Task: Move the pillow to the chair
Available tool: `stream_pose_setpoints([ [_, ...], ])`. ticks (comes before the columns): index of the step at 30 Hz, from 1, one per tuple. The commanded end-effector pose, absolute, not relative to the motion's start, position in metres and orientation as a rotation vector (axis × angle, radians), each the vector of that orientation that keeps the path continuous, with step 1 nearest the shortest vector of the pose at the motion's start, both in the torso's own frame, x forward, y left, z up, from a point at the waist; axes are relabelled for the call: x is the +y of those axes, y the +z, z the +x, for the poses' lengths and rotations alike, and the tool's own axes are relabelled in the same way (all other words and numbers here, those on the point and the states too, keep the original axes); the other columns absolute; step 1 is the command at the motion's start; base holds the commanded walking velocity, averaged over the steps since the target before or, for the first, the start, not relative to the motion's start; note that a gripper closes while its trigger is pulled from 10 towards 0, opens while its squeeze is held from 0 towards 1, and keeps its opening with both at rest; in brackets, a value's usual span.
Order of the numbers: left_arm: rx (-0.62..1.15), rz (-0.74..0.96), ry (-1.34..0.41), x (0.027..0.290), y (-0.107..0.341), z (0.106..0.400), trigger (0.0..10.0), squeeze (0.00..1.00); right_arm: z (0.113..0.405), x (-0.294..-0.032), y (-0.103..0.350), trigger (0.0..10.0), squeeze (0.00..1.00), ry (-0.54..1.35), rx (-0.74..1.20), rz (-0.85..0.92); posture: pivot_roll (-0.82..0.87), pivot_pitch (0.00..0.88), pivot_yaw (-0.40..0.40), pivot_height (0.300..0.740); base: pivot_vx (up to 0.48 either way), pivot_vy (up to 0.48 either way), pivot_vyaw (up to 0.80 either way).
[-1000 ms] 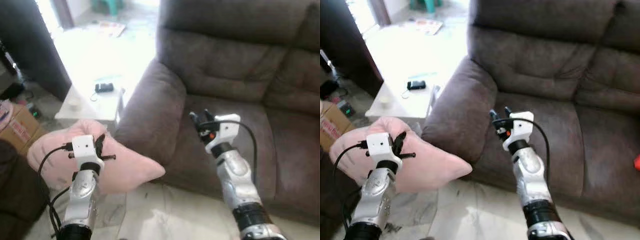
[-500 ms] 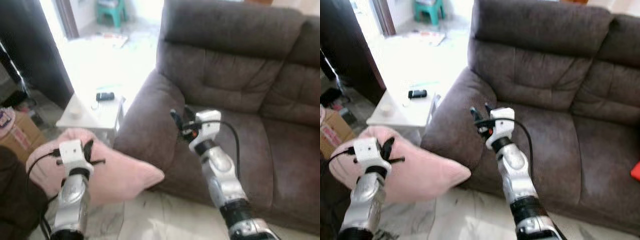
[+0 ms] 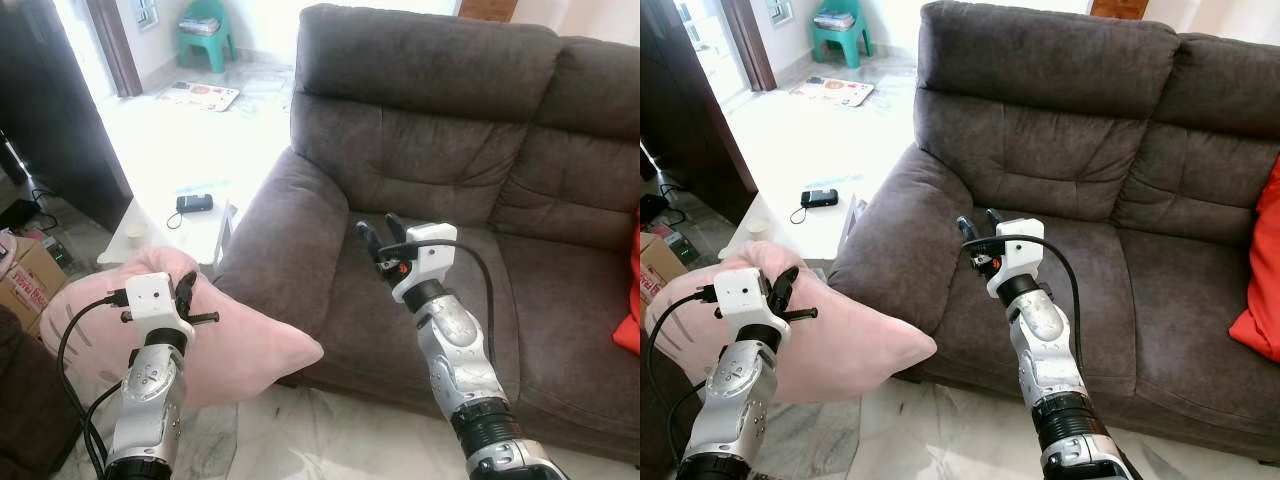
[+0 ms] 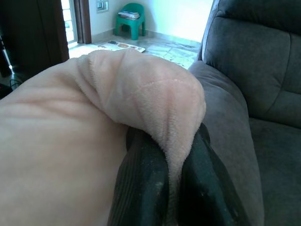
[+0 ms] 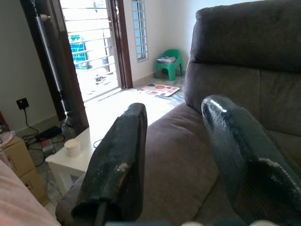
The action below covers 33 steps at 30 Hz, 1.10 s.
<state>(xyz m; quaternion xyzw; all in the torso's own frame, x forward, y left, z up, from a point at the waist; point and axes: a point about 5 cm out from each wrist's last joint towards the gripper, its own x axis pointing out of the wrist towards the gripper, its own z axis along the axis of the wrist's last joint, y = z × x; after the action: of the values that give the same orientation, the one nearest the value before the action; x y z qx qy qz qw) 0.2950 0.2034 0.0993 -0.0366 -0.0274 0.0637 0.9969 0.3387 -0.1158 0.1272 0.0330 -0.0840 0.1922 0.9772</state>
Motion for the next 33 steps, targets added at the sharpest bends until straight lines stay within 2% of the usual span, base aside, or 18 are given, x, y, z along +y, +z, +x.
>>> stream_pose_setpoints([
  [1, -0.171, -0.064, 0.093, 0.199, 0.126, 0.300, 10.0, 0.00, 0.340, -0.118, 0.125, 10.0, 0.00, 0.386, -0.156, 0.053, 0.06, 0.014, -0.025, 0.740, 0.000, 0.000, 0.00],
  [8, -0.169, -0.066, 0.084, 0.198, 0.127, 0.301, 10.0, 0.00, 0.338, -0.131, 0.115, 10.0, 0.00, 0.423, -0.084, -0.040, 0.05, 0.018, -0.025, 0.740, 0.000, 0.000, 0.00],
  [13, -0.169, -0.067, 0.049, 0.195, 0.131, 0.303, 10.0, 0.00, 0.329, -0.137, 0.089, 10.0, 0.00, 0.561, 0.072, -0.243, 0.04, 0.032, -0.024, 0.740, 0.000, 0.000, 0.00],
  [19, -0.191, -0.066, -0.032, 0.190, 0.142, 0.305, 10.0, 0.00, 0.314, -0.138, 0.068, 10.0, 0.00, 0.735, 0.180, -0.397, 0.04, 0.034, -0.023, 0.740, 0.000, 0.000, 0.00],
  [28, -0.241, -0.044, -0.121, 0.181, 0.166, 0.305, 10.0, 0.00, 0.298, -0.143, 0.050, 10.0, 0.00, 0.848, 0.274, -0.442, 0.04, 0.033, -0.025, 0.740, 0.000, 0.000, 0.00],
  [29, -0.245, -0.043, -0.132, 0.179, 0.168, 0.305, 10.0, 0.00, 0.296, -0.144, 0.047, 10.0, 0.51, 0.863, 0.287, -0.456, 0.04, 0.033, -0.025, 0.740, 0.000, 0.000, 0.00],
  [30, -0.248, -0.042, -0.141, 0.178, 0.171, 0.305, 10.0, 0.00, 0.294, -0.144, 0.045, 10.0, 0.51, 0.881, 0.300, -0.475, 0.04, 0.033, -0.025, 0.740, 0.000, 0.000, 0.00],
  [31, -0.249, -0.041, -0.146, 0.177, 0.172, 0.305, 10.0, 0.00, 0.293, -0.145, 0.043, 10.0, 1.00, 0.887, 0.307, -0.494, 0.04, 0.027, -0.029, 0.740, 0.000, 0.000, 0.00],
  [33, -0.251, -0.043, -0.155, 0.176, 0.175, 0.305, 10.0, 0.00, 0.292, -0.147, 0.040, 10.0, 1.00, 0.883, 0.315, -0.520, 0.04, 0.025, -0.030, 0.740, 0.000, 0.000, 0.00],
])
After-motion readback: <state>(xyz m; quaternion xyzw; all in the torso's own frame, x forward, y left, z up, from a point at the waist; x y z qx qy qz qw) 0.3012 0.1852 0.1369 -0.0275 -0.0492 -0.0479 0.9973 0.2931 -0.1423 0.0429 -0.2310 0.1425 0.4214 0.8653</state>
